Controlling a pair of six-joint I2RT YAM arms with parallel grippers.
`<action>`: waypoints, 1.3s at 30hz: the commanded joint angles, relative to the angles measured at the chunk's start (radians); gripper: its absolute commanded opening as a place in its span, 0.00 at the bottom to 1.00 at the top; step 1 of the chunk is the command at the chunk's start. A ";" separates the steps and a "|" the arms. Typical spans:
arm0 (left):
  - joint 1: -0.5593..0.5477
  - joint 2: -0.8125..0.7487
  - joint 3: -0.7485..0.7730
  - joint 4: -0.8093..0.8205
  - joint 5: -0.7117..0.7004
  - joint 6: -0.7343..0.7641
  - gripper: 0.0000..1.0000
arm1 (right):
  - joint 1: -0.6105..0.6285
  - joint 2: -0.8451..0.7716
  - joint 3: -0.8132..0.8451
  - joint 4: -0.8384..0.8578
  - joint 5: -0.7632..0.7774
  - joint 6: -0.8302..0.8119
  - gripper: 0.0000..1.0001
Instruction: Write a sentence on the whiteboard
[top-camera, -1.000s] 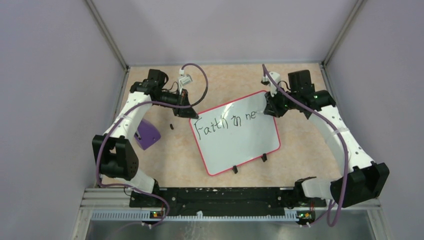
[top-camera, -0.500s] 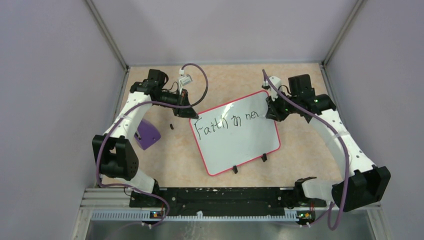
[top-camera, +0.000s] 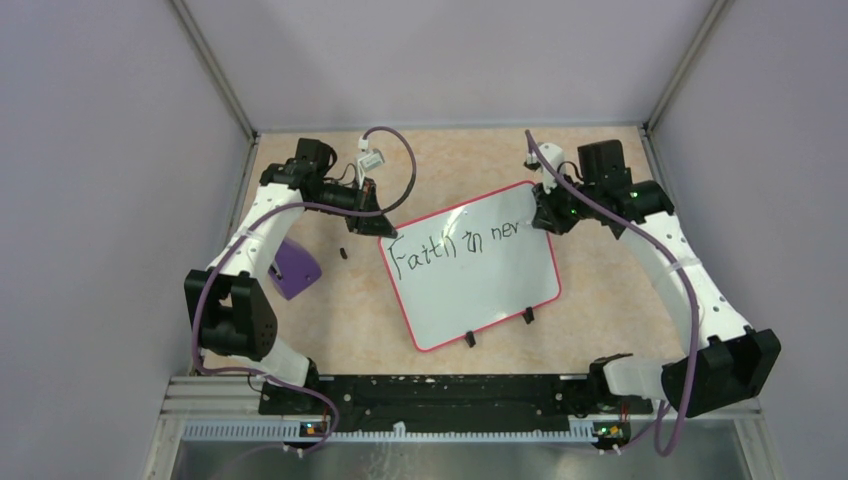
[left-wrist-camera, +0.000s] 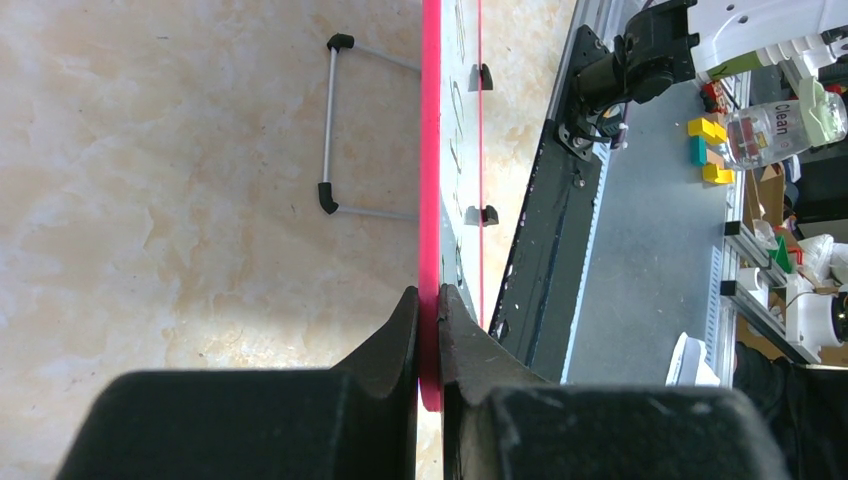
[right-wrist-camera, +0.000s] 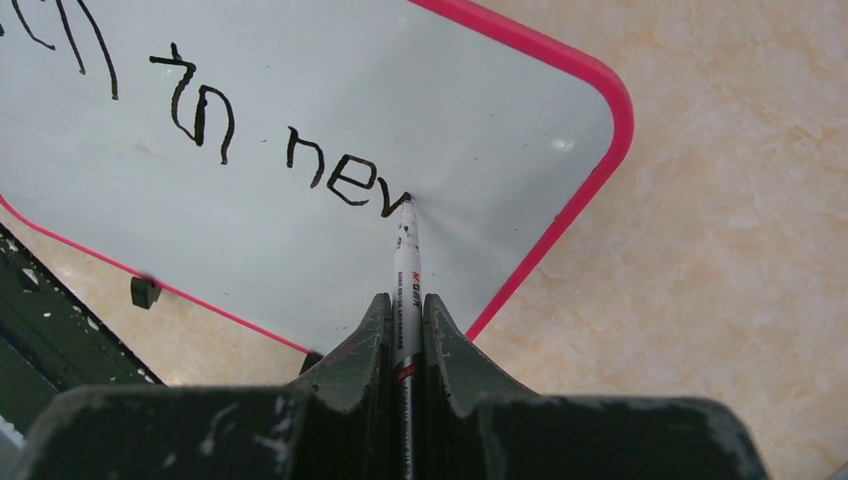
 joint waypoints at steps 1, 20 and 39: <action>-0.012 0.010 -0.021 -0.002 -0.033 0.038 0.00 | -0.008 0.012 0.068 0.033 0.016 -0.001 0.00; -0.012 0.015 -0.033 0.003 -0.029 0.045 0.00 | -0.009 -0.041 -0.053 0.016 0.047 -0.031 0.00; -0.012 0.010 -0.038 0.005 -0.030 0.045 0.00 | -0.021 0.028 0.095 0.013 0.044 -0.031 0.00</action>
